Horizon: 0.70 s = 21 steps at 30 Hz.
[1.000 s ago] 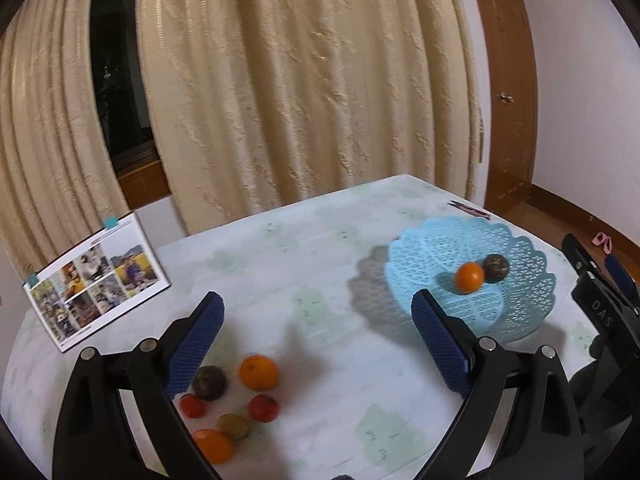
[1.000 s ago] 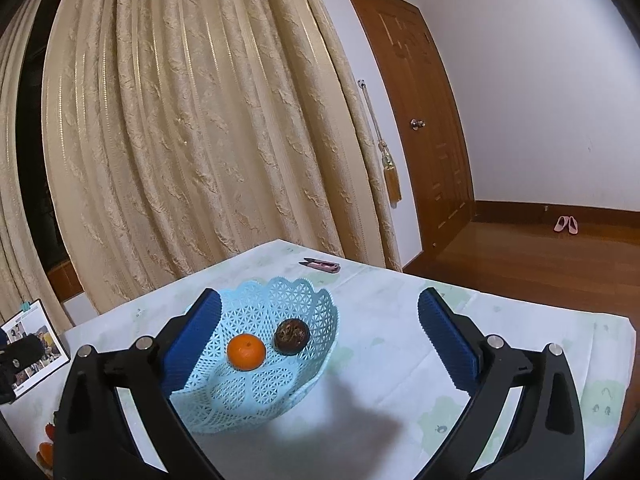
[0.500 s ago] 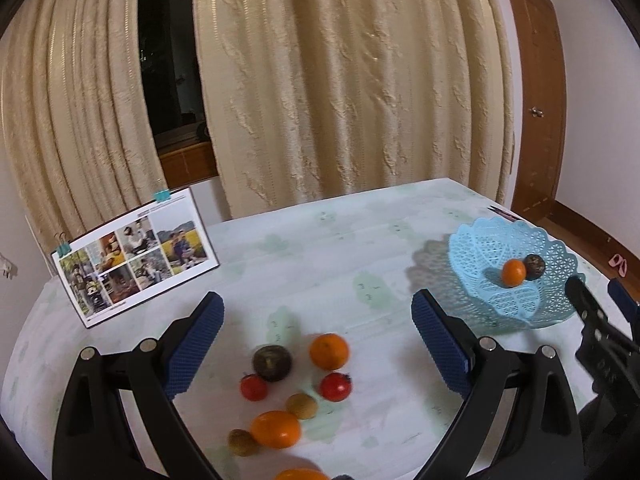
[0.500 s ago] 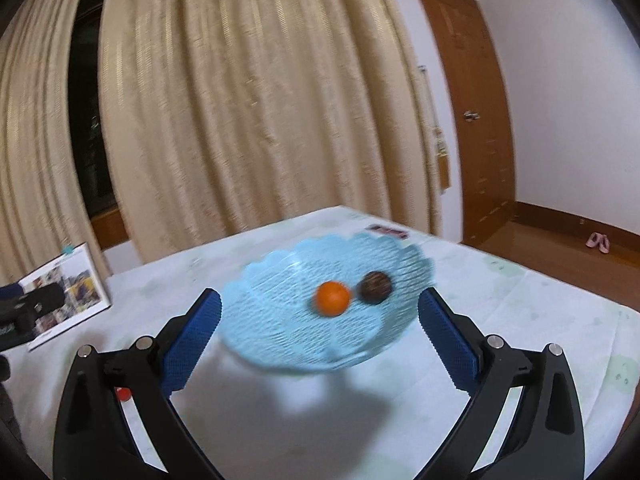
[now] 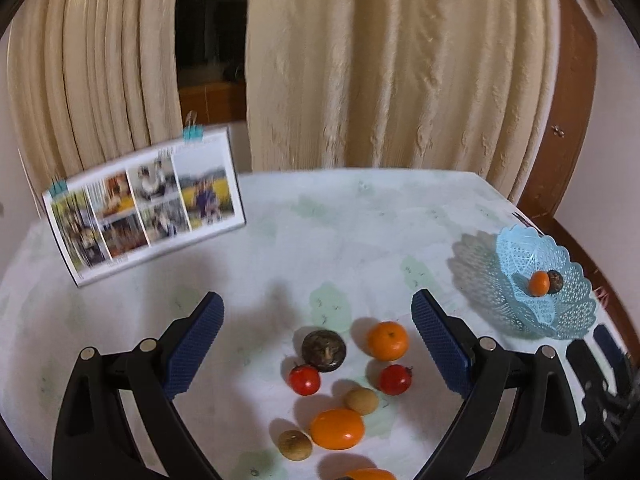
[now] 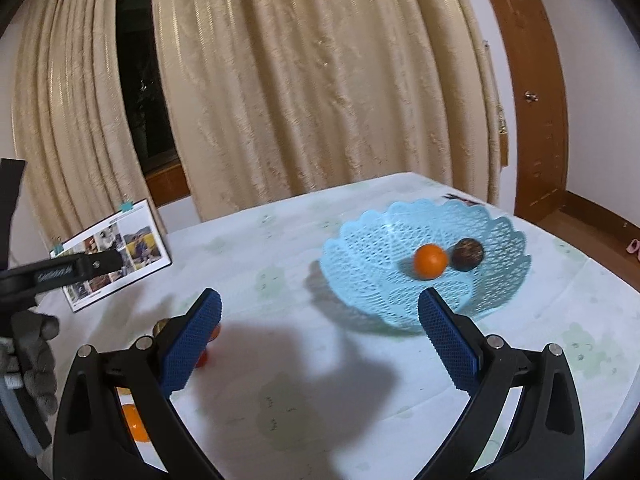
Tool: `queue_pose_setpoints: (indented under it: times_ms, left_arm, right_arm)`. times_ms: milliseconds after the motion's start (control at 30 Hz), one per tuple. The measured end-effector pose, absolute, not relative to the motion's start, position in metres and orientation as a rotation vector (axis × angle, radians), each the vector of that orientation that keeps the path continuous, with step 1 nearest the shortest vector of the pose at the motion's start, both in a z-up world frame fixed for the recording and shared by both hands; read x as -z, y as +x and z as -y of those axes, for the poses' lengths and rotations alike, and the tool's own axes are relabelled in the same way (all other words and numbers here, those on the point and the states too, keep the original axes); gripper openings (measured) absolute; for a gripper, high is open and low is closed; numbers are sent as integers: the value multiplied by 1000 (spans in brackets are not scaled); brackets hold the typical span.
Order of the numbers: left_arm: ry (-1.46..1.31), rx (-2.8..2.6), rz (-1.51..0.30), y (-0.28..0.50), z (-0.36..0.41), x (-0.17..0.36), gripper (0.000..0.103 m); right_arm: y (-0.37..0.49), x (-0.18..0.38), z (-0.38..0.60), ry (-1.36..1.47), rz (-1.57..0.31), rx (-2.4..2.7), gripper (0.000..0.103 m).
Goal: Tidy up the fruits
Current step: 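Withdraw both tools from the basket back toward the fruit cluster, then close left tool around a second dark brown round fruit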
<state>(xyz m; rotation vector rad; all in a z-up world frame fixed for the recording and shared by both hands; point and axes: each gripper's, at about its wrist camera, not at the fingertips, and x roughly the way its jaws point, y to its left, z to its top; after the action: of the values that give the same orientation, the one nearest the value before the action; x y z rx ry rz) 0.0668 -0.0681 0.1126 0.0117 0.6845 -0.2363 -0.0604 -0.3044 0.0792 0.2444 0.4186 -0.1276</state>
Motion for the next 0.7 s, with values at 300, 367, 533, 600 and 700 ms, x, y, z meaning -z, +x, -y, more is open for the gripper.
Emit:
queue_pose_setpoints:
  times_ms: [300,367,533,600,700]
  left_arm:
    - [6,287,-832,99,66,-77,94]
    - [24,287,-852,105,69,-67,94]
    - [35,298,-907,117,71,-47,83]
    - [39,301,-914,118,71,-43,81]
    - [42,314,-934,120,72,-35,79]
  right_arm:
    - [-49,-70,288,212,-492,74,100]
    - [-48,-67,286,207,-508,62,100]
    - [-46,-62,285,202,-536,50,100]
    - [-44,-60,286,209,-548,45,100]
    - [-41,-57,286,222,-564,39,100]
